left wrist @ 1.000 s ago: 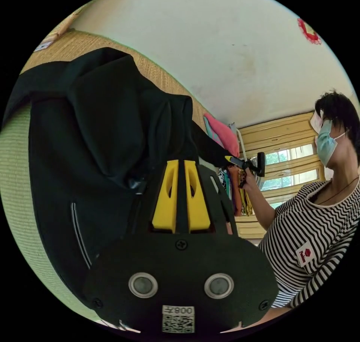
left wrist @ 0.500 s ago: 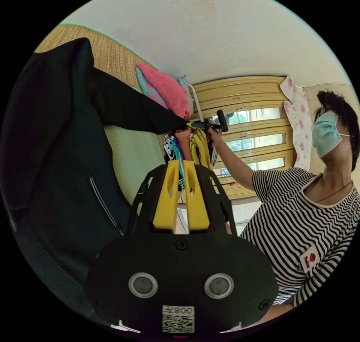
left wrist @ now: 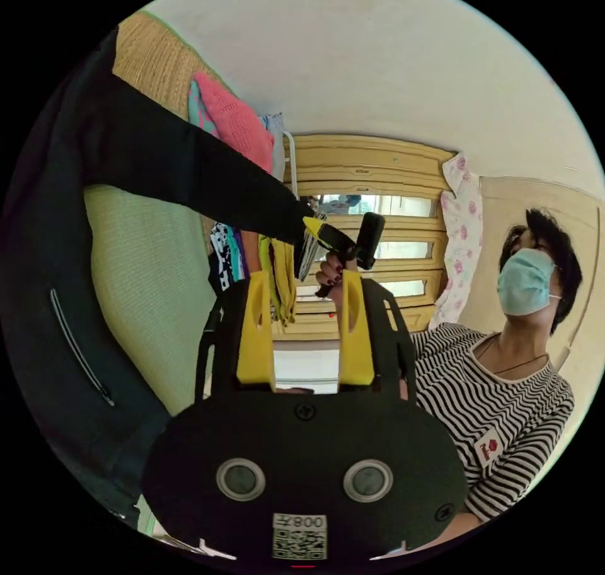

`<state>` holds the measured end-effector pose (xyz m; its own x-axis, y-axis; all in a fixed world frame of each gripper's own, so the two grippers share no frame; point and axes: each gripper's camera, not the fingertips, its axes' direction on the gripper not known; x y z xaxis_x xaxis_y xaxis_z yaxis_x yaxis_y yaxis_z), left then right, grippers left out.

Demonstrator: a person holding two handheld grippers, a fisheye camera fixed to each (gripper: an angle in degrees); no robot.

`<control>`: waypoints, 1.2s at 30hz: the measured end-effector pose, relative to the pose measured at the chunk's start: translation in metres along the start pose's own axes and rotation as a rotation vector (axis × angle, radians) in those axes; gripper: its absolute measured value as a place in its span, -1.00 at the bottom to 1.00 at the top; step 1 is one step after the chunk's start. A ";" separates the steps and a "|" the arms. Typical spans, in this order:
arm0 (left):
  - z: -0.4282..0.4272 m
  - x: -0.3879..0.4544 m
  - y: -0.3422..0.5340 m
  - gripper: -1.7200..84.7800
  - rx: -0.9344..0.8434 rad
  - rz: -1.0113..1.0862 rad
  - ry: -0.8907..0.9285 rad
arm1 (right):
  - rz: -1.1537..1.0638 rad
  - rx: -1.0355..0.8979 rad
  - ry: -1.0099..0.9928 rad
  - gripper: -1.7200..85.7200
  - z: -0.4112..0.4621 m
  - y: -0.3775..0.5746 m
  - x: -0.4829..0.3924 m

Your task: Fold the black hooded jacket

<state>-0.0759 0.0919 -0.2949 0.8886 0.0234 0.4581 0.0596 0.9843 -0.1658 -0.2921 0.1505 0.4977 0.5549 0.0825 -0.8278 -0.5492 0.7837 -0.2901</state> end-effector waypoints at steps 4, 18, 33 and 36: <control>-0.009 0.007 -0.004 -0.50 0.015 -0.063 -0.005 | -0.037 -0.042 -0.024 -0.93 0.034 0.018 -0.034; -0.128 0.090 0.021 -0.84 0.026 -0.033 -0.247 | -0.241 -0.035 -0.430 -0.94 0.057 -0.005 -0.105; -0.315 0.073 0.023 -0.84 0.044 -0.196 -0.510 | -0.229 -0.287 -0.300 -0.96 0.143 -0.085 -0.153; -0.345 0.052 0.023 -0.83 0.058 -0.233 -0.512 | -0.240 -0.345 -0.259 -0.96 0.169 -0.111 -0.168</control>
<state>0.1286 0.0559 -0.5759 0.5199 -0.1280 0.8446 0.1896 0.9813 0.0320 -0.2188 0.1536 0.7495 0.8043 0.1096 -0.5840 -0.5374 0.5536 -0.6362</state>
